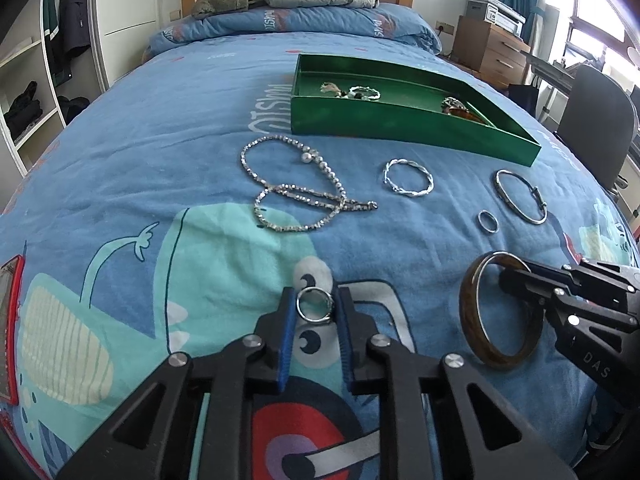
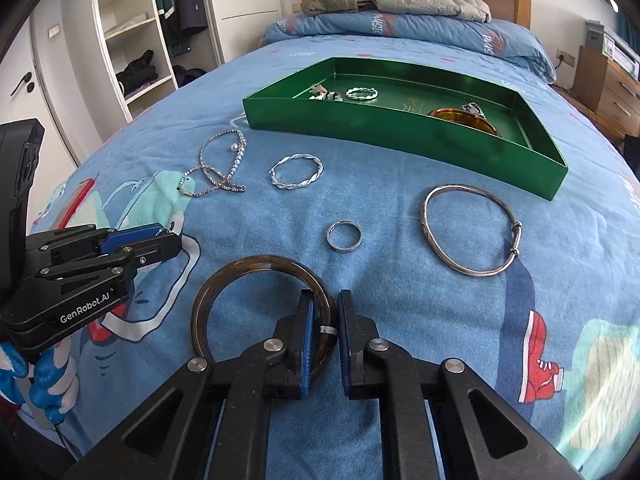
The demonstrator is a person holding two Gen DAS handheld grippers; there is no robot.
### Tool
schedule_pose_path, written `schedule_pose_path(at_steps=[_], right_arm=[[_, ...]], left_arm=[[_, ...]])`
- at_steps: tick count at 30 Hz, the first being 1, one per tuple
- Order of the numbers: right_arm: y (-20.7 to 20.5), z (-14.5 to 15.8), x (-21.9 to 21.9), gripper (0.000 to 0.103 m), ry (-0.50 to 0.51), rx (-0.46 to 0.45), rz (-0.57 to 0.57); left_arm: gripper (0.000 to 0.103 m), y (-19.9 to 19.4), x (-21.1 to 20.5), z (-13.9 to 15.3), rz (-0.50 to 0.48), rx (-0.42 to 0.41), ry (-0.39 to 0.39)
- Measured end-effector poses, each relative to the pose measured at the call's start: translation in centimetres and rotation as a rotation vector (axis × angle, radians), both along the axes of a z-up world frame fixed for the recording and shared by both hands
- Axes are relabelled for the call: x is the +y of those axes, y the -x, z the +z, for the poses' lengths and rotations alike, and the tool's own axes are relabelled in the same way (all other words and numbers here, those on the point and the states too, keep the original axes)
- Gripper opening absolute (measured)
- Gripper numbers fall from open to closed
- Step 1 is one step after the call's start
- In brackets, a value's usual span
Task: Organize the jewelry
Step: 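Lower the left tool onto the small silver ring while the right tool approaches the brown bangle, then grasp the small silver ring with the left tool while the right tool grasps the brown bangle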
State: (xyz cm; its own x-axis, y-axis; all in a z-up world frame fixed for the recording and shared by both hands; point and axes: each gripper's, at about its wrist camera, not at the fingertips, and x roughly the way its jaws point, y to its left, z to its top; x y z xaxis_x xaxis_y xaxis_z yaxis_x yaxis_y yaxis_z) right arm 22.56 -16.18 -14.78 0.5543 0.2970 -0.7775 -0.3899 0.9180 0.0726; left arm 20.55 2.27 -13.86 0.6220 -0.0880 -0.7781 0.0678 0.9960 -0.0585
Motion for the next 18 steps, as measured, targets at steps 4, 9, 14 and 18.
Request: schedule_pose_path(at_steps=[4, 9, 14, 18], right_arm=[[0.8, 0.4, -0.5, 0.011, -0.004, -0.005, -0.010], [1.9, 0.9, -1.4, 0.011, -0.018, -0.007, -0.033], [3.1, 1.9, -2.0, 0.011, -0.021, -0.028, -0.046], [4.2, 3.3, -2.3, 0.011, -0.025, -0.058, -0.052]], left_arm=[[0.018, 0.4, 0.3, 0.4, 0.009, 0.006, 0.015], [0.018, 1.5, 0.1, 1.2, 0.010, -0.002, 0.013], [0.018, 2.7, 0.0, 2.4, 0.006, -0.020, 0.008], [0.018, 3.8, -0.1, 3.5, 0.005, -0.038, 0.007]])
